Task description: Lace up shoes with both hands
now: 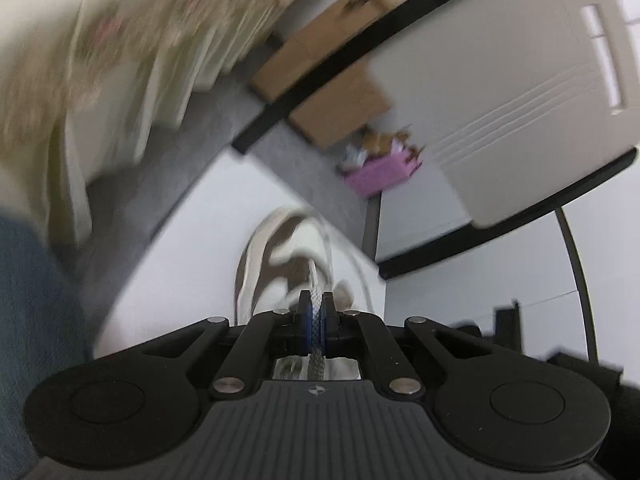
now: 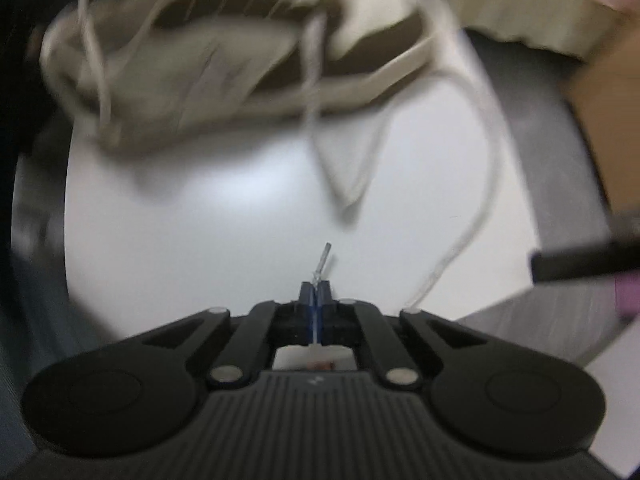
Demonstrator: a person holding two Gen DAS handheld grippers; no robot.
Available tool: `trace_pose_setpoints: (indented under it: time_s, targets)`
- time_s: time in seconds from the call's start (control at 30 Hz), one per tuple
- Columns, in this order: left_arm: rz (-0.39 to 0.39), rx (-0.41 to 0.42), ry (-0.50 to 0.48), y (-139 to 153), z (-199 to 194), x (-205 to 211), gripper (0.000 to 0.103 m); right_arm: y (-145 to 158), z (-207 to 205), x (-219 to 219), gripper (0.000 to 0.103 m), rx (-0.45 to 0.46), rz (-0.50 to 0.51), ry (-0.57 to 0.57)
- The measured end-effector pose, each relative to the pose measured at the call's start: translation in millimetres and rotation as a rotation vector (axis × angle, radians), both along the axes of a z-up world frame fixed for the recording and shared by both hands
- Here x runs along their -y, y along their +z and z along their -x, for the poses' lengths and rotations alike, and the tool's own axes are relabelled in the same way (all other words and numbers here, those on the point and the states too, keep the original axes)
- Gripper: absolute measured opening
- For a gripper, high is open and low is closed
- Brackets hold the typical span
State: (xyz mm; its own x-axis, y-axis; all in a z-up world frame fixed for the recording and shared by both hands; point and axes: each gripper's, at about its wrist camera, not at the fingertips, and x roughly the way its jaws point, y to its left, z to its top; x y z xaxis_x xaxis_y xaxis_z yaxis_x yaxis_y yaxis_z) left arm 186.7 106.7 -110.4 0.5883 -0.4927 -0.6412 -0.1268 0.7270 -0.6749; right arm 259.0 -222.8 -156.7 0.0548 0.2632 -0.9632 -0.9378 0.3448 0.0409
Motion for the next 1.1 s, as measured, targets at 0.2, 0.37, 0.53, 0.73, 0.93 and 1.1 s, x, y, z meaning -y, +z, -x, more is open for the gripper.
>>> trace_pose_setpoints:
  time_s: [0.2,0.37,0.53,0.73,0.93,1.1]
  targets:
    - [-0.111,0.298,-0.027,94.7,-23.4,14.7,0.003,91.2,25.2,34.0,0.002,0.139,-0.435,-0.415]
    - [-0.197,0.575,-0.101,200.1,-44.9,45.6,0.003,188.6,45.0,42.2,0.002,0.364,-0.757,-0.571]
    - [-0.277,0.794,-0.147,293.8,-52.5,83.0,0.003,278.4,59.3,25.4,0.002,0.603,-0.990,-0.587]
    - [-0.300,0.875,-0.140,354.2,-64.8,111.8,0.003,363.1,69.8,2.9,0.002,0.796,-1.168,-0.597]
    - [-0.263,0.808,-0.126,372.4,-84.1,117.8,0.003,419.1,65.7,-10.8,0.002,0.853,-1.268,-0.615]
    - [-0.243,0.802,-0.128,377.6,-79.5,117.2,0.003,460.4,64.3,-14.8,0.002,0.838,-1.326,-0.629]
